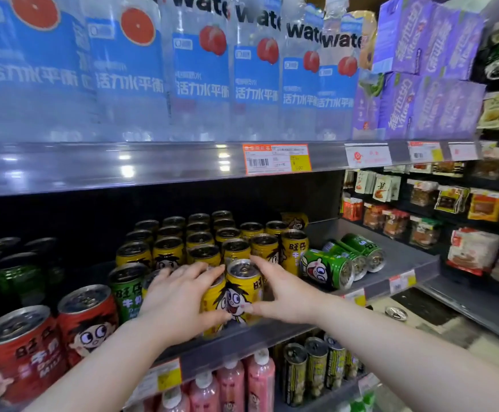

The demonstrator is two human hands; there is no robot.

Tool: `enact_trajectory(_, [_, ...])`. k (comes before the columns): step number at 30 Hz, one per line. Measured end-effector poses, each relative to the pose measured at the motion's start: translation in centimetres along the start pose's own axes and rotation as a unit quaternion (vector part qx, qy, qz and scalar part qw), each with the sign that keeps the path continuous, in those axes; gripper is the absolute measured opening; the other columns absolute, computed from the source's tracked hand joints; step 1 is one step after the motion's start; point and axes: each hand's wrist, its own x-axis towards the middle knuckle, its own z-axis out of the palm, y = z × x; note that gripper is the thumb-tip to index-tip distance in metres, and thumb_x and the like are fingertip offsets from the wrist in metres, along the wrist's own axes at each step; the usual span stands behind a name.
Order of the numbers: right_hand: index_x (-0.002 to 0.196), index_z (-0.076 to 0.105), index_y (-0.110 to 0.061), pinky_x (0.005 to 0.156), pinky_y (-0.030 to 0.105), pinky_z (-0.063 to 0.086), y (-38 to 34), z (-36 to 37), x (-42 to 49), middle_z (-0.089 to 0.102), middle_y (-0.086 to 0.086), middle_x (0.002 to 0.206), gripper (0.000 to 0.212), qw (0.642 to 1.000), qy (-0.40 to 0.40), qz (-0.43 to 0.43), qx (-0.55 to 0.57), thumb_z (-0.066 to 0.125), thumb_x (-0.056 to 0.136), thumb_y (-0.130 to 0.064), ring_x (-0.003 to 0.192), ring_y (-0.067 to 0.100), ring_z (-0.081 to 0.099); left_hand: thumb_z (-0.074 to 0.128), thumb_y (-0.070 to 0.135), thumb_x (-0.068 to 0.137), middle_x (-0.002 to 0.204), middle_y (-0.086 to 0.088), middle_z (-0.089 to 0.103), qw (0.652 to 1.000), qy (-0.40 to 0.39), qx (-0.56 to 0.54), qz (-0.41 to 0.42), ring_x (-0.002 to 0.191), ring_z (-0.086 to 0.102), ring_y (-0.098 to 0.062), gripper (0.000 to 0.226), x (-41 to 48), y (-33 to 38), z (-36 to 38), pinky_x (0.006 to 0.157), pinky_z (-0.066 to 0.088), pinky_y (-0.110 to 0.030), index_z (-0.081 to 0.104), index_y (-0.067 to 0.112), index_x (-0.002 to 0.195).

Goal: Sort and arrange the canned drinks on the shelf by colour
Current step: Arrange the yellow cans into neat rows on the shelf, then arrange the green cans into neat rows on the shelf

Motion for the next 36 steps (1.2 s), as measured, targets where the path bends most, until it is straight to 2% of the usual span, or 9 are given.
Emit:
enact_trajectory(4, [0.149, 0.014, -0.028, 0.108, 0.027, 0.031, 1.9, -1.4, -1.7, 0.026, -0.002, 0.152, 0.079, 0.998, 0.064, 0.013, -0.009, 0.061, 0.086, -0.039, 0.135, 0.014, 0.035, 0.007, 0.094, 0.052, 0.155, 0.011, 0.018, 0.998, 0.023, -0.035, -0.038, 0.142, 0.02, -0.014, 0.108, -0.3, 0.5, -0.2, 0.115, 0.01, -0.045, 0.008, 0.04, 0.146])
enact_trajectory(7, [0.141, 0.034, -0.026, 0.094, 0.024, 0.039, 4.2, -4.2, -2.6, 0.042, -0.002, 0.139, 0.057, 0.991, 0.126, 0.032, -0.034, 0.057, 0.089, -0.034, 0.115, 0.014, 0.051, 0.037, 0.081, 0.069, 0.153, 0.006, 0.023, 0.989, 0.092, -0.11, -0.038, 0.141, 0.021, -0.016, 0.092, -0.2, 1.9, -0.8, 0.116, 0.009, -0.047, 0.017, 0.033, 0.146])
enact_trajectory(10, [0.127, 0.052, -0.02, 0.101, 0.025, 0.035, 7.7, -8.1, -3.0, 0.051, 0.001, 0.127, 0.04, 0.983, 0.15, 0.047, -0.092, 0.059, 0.089, -0.028, 0.118, 0.017, 0.05, 0.03, 0.082, 0.06, 0.148, 0.003, 0.032, 0.982, 0.143, -0.121, 0.018, 0.139, 0.025, -0.019, 0.098, 1.0, 4.3, -1.3, 0.116, 0.01, -0.045, 0.031, 0.029, 0.143])
enact_trajectory(12, [0.125, 0.054, -0.018, 0.104, 0.025, 0.031, 10.5, -10.7, -3.2, 0.051, 0.003, 0.128, 0.04, 0.98, 0.144, 0.061, -0.119, 0.062, 0.087, -0.027, 0.123, 0.019, 0.047, 0.039, 0.08, 0.064, 0.149, 0.004, 0.029, 0.981, 0.138, -0.124, 0.049, 0.14, 0.021, -0.018, 0.094, 2.3, 6.7, -1.3, 0.117, 0.008, -0.042, 0.029, 0.031, 0.143])
enact_trajectory(15, [0.131, 0.048, -0.019, 0.108, 0.027, 0.03, 14.7, -13.8, -3.5, 0.045, 0.005, 0.136, 0.055, 0.983, 0.099, 0.083, -0.132, 0.068, 0.082, -0.033, 0.127, 0.019, 0.043, 0.058, 0.064, 0.075, 0.153, 0.005, 0.019, 0.987, 0.092, -0.098, 0.09, 0.143, 0.011, -0.016, 0.087, 5.2, 10.5, -0.6, 0.119, 0.007, -0.039, 0.019, 0.033, 0.146])
enact_trajectory(21, [0.146, 0.018, -0.033, 0.115, 0.024, 0.018, 23.9, -16.6, -2.9, 0.015, -0.004, 0.156, 0.088, 0.985, -0.03, 0.059, -0.162, 0.07, 0.076, -0.046, 0.143, 0.011, 0.018, 0.066, 0.054, 0.075, 0.158, 0.005, 0.002, 0.993, -0.026, -0.088, 0.072, 0.145, -0.003, -0.017, 0.099, 11.9, 17.6, 2.6, 0.12, 0.006, -0.041, 0.003, 0.033, 0.148])
enact_trajectory(26, [0.147, 0.007, -0.04, 0.114, 0.025, 0.021, 27.3, -16.2, -0.8, 0.002, -0.012, 0.157, 0.077, 0.983, -0.087, -0.036, -0.158, 0.057, 0.088, -0.042, 0.144, 0.008, 0.013, 0.07, 0.05, 0.073, 0.158, 0.009, -0.001, 0.995, -0.037, -0.091, 0.03, 0.145, -0.005, -0.011, 0.105, 14.0, 19.4, 4.8, 0.12, 0.004, -0.036, -0.003, 0.037, 0.147])
enact_trajectory(32, [0.14, 0.034, -0.034, 0.107, 0.018, 0.025, 29.0, -17.5, 2.1, 0.035, -0.006, 0.149, 0.052, 0.983, -0.093, -0.076, -0.14, 0.048, 0.092, -0.045, 0.134, 0.009, 0.036, 0.076, 0.045, 0.069, 0.155, 0.014, 0.014, 0.988, 0.013, -0.149, -0.029, 0.143, 0.003, -0.005, 0.096, 13.2, 20.4, 5.3, 0.113, 0.006, -0.023, 0.017, 0.039, 0.144])
enact_trajectory(36, [0.136, 0.044, -0.021, 0.088, 0.009, 0.032, 28.7, -18.3, 3.5, 0.053, -0.003, 0.134, 0.066, 0.996, -0.052, -0.056, -0.054, 0.035, 0.086, -0.064, 0.123, 0.013, 0.049, 0.078, 0.049, 0.064, 0.146, 0.015, 0.029, 0.983, 0.054, -0.162, -0.069, 0.137, 0.019, -0.003, 0.094, 12.9, 20.8, 4.7, 0.109, 0.014, -0.018, 0.027, 0.036, 0.141])
